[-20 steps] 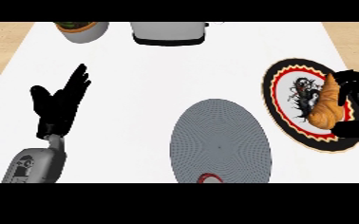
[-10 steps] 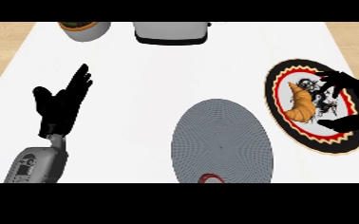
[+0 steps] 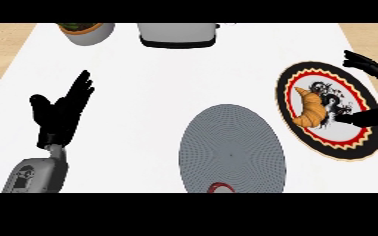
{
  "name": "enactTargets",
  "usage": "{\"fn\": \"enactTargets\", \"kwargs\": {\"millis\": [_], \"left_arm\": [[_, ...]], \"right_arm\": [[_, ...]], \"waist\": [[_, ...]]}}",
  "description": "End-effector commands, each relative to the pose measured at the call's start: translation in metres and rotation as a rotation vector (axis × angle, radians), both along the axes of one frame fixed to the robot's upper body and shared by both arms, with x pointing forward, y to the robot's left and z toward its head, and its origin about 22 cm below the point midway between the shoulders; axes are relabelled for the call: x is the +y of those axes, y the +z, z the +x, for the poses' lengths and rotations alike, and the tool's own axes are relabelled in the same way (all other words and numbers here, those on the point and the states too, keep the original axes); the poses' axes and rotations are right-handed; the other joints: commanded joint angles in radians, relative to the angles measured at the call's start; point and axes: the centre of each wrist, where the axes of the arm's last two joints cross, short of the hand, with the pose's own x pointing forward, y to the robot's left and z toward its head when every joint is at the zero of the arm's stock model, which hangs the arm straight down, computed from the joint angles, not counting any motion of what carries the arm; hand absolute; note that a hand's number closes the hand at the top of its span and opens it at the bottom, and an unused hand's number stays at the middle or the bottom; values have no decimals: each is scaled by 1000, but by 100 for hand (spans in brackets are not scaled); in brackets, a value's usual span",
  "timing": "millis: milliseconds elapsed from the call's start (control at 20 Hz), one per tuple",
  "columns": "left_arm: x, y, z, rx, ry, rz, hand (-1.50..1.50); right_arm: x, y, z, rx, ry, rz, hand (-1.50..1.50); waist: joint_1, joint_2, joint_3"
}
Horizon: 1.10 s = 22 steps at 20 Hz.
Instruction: Pick the croissant from the placemat and place it in the plate
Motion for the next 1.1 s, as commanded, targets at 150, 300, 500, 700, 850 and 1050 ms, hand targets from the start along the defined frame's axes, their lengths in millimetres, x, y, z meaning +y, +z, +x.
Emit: {"fn": "enactTargets", "kwargs": {"millis": [150, 300, 500, 700, 850, 1050], "left_arm": [[2, 5, 2, 14, 27, -5, 0], [0, 0, -3, 6, 7, 9, 0], [-1, 2, -3, 10, 12, -2, 0], [3, -6, -6, -6, 0, 13, 0], [-1, -2, 0, -5, -25, -22, 0], [3, 1, -2, -7, -4, 5, 0]], "right_arm": [[-15, 23, -6, 38, 115, 295, -150], [-38, 25, -15, 204, 88, 373, -150], [-45, 41, -9, 326, 135, 425, -150], [-52, 40, -16, 312, 153, 448, -150], [-65, 26, -29, 267, 124, 470, -150], [-89, 56, -39, 250, 126, 474, -150]], "waist": [[-25, -9, -2], [-12, -4, -1], [-1, -2, -1], [1, 2, 0], [11, 8, 2], [8, 5, 2]]}}
